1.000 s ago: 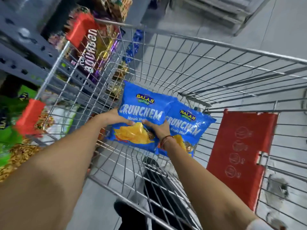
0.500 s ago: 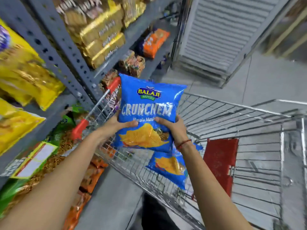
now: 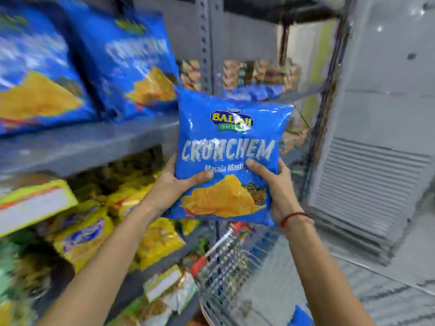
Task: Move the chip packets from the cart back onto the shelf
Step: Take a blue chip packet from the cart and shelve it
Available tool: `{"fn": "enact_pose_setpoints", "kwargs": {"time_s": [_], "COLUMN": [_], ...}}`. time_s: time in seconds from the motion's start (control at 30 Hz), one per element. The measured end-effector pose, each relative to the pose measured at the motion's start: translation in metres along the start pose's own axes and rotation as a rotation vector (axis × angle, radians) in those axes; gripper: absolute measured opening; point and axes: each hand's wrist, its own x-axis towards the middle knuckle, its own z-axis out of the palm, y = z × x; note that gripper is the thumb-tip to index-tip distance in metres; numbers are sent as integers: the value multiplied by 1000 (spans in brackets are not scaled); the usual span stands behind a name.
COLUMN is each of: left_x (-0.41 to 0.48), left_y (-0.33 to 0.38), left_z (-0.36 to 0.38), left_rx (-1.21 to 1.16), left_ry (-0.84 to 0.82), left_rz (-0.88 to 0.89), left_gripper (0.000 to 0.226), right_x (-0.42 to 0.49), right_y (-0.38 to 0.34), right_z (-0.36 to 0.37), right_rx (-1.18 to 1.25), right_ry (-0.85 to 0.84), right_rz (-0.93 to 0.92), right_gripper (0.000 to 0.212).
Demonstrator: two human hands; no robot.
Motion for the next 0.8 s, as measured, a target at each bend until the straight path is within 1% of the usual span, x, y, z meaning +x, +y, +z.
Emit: {"fn": "enact_pose_setpoints", "kwargs": {"time_s": [0.03, 0.07, 0.13, 0.17, 0.2, 0.23, 0.3, 0.33, 0.4, 0.43, 0.53, 0.57, 0.67, 0.73, 0.8], "left_x": [-5, -11, -22, -27, -31, -36, -44, -47, -52, -53, -54, -53, -49, -47, -44], "left_y": [19, 37, 68, 82, 94, 105, 124, 130, 142, 146, 154, 154, 154, 150, 144], "left_z": [-13, -25, -51, -63, -76, -87, -111, -124, -146, -157, -182, -188, -205, -214, -219], "left_rx": [14, 34, 63, 69, 76, 81, 94, 94, 79, 82, 79, 82, 97, 109, 129], "left_ry": [42, 82, 166, 210, 252, 298, 398, 447, 528, 566, 659, 679, 727, 740, 755], "left_rz": [38, 78, 154, 182, 207, 227, 255, 263, 279, 279, 262, 251, 207, 177, 133], "left_gripper": [89, 86, 71, 65, 64, 65, 64, 63, 58, 58, 48, 46, 49, 46, 50], "right_x": [5, 8, 14, 16, 19, 23, 32, 37, 44, 47, 58, 62, 69, 72, 76], "right_y": [-9, -19, -35, -43, -50, -55, -64, -68, -74, -75, -73, -70, -60, -50, -40], "right_z": [18, 38, 78, 98, 117, 135, 171, 187, 220, 235, 272, 281, 303, 312, 317], "right_rx": [12, 14, 14, 21, 18, 18, -10, -32, -73, -100, -213, -230, -246, -262, -283], "right_ry": [-29, -50, -78, -103, -126, -152, -217, -253, -314, -329, -295, -297, -328, -329, -332], "right_rz": [-24, -46, -86, -107, -127, -148, -177, -203, -241, -250, -252, -244, -197, -176, -158], "right_gripper": [24, 30, 54, 60, 61, 58, 42, 41, 48, 52, 77, 82, 86, 86, 86]}}
